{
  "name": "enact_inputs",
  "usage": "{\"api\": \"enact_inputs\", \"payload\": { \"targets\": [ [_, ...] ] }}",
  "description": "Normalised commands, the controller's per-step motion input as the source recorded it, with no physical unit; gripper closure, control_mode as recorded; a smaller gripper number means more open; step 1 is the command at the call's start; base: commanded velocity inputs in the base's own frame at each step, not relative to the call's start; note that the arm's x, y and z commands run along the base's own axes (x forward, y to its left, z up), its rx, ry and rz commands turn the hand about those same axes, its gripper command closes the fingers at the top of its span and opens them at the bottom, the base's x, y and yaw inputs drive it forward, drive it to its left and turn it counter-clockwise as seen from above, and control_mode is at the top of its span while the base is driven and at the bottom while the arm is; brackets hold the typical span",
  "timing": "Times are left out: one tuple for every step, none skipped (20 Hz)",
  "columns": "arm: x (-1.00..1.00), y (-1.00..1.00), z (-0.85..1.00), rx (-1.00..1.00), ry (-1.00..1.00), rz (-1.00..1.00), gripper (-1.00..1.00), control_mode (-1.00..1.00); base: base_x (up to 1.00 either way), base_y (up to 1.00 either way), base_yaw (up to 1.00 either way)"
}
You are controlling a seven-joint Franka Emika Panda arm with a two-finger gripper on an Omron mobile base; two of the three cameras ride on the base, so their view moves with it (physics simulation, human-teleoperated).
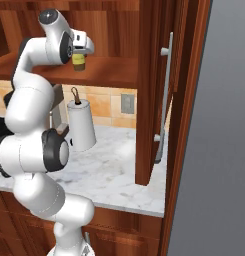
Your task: Pick the cinnamon and honey bottle from the cabinet and place them next to the mug.
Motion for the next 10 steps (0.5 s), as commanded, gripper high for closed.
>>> {"api": "enact_inputs", "payload": {
  "targets": [
    [0.09,0.00,0.00,0.00,0.00,-0.02,-1.00,-1.00,0.00,0.00,0.00],
    [0.10,0.00,0.00,0.00,0.00,-0.01,-1.00,-1.00,0.00,0.00,0.00],
    [0.14,0.00,-0.01,0.00,0.00,-0.01,-1.00,-1.00,0.00,0.00,0.00],
    [0.14,0.00,-0.05,0.00,0.00,-0.01,-1.00,-1.00,0.00,0.00,0.00],
    [0.14,0.00,-0.06,0.00,0.00,-0.02,-1.00,-1.00,0.00,0.00,0.00],
    [0.11,0.00,-0.01,0.00,0.00,-0.02,-1.00,-1.00,0.00,0.00,0.00],
    [0.07,0.00,0.00,0.00,0.00,-0.01,-1.00,-1.00,0.00,0.00,0.00],
    [0.04,0.00,0.00,0.00,0.00,-0.01,-1.00,-1.00,0.00,0.00,0.00],
    [0.00,0.00,0.00,0.00,0.00,0.00,-1.00,-1.00,0.00,0.00,0.00],
    [0.00,0.00,0.00,0.00,0.00,0.00,-1.00,-1.00,0.00,0.00,0.00]
  ]
}}
